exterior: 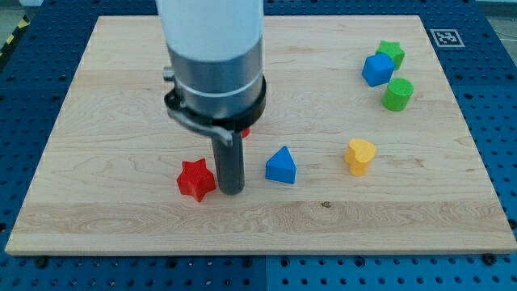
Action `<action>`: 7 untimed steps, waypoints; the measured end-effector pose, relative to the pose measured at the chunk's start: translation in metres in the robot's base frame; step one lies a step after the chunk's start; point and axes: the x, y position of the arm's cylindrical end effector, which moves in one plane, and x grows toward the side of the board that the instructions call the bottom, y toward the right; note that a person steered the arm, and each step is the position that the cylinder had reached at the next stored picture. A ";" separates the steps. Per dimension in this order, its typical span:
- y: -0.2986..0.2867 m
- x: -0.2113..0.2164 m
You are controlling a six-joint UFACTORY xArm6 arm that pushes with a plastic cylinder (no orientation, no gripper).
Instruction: Push the blue triangle below the green star
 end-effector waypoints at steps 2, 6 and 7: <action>0.023 0.010; 0.063 -0.053; 0.063 -0.081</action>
